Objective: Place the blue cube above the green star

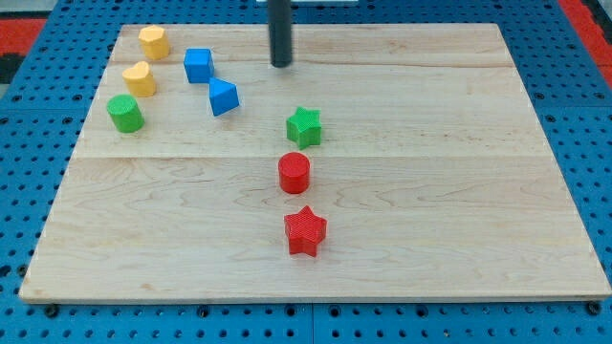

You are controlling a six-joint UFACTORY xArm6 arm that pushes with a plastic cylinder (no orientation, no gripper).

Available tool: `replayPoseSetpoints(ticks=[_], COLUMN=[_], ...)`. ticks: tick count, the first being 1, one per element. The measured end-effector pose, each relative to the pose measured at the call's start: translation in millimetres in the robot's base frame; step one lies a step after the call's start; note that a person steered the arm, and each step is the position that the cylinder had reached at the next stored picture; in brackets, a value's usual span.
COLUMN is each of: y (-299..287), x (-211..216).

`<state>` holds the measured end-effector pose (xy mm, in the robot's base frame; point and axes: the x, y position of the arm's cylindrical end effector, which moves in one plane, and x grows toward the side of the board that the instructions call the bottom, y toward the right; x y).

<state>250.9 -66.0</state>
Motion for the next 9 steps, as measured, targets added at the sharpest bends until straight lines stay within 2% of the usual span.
replayPoseSetpoints(ticks=[1, 2, 3, 4, 5, 7, 9], y=[-92.1, -153.4, -136.9, -57.8, -12.6, 0.8, 32.6], x=[-20.0, -16.6, 25.2, 38.9, 42.5, 18.9, 62.6])
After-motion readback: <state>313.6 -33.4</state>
